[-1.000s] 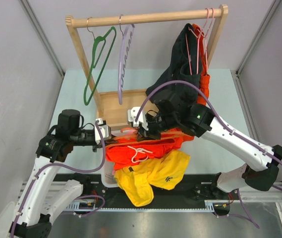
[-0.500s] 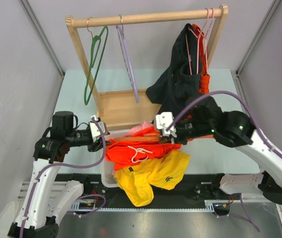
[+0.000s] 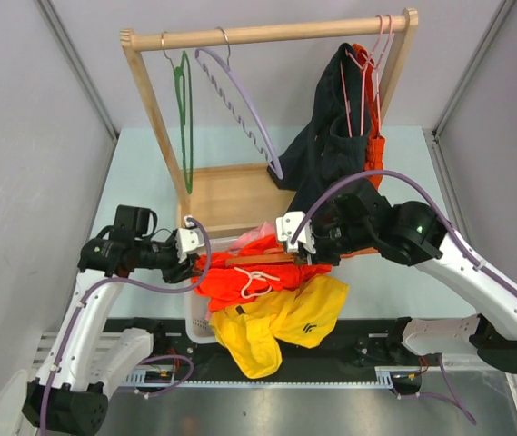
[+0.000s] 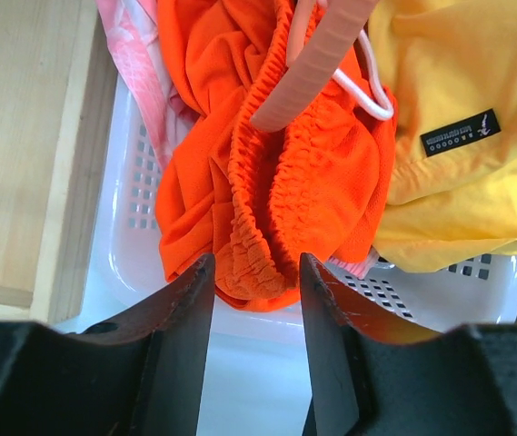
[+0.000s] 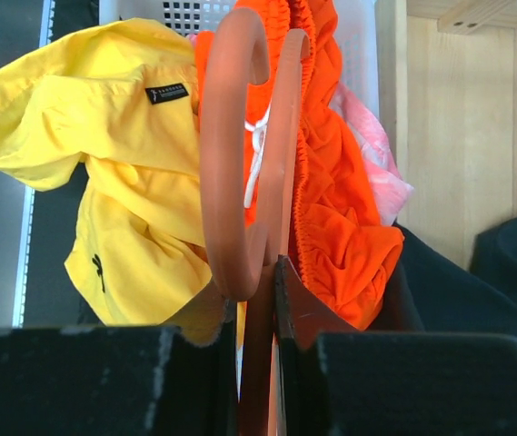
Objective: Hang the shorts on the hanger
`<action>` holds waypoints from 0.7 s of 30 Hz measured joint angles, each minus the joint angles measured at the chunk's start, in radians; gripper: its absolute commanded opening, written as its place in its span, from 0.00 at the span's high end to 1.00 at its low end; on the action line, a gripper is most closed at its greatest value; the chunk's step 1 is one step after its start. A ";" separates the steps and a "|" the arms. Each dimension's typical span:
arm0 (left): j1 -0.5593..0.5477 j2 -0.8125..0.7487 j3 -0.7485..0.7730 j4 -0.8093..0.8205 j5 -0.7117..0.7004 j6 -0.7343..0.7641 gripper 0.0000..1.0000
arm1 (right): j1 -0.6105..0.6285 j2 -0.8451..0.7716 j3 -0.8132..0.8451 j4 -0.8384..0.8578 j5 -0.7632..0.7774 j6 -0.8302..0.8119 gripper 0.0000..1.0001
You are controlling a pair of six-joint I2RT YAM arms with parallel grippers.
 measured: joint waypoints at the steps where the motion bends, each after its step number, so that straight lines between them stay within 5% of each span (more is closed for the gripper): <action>1: 0.000 0.002 -0.004 0.001 -0.003 0.000 0.54 | -0.002 0.001 -0.002 0.002 0.001 -0.005 1.00; 8: -0.008 0.038 -0.043 0.048 -0.053 -0.013 0.63 | -0.008 0.016 -0.003 0.019 -0.017 -0.048 1.00; 14: -0.016 0.040 -0.043 0.059 -0.058 -0.014 0.86 | -0.009 0.056 -0.003 0.019 -0.041 -0.074 1.00; 21: -0.019 0.039 -0.043 0.018 -0.043 0.042 0.99 | -0.023 0.073 -0.003 0.029 -0.048 -0.074 1.00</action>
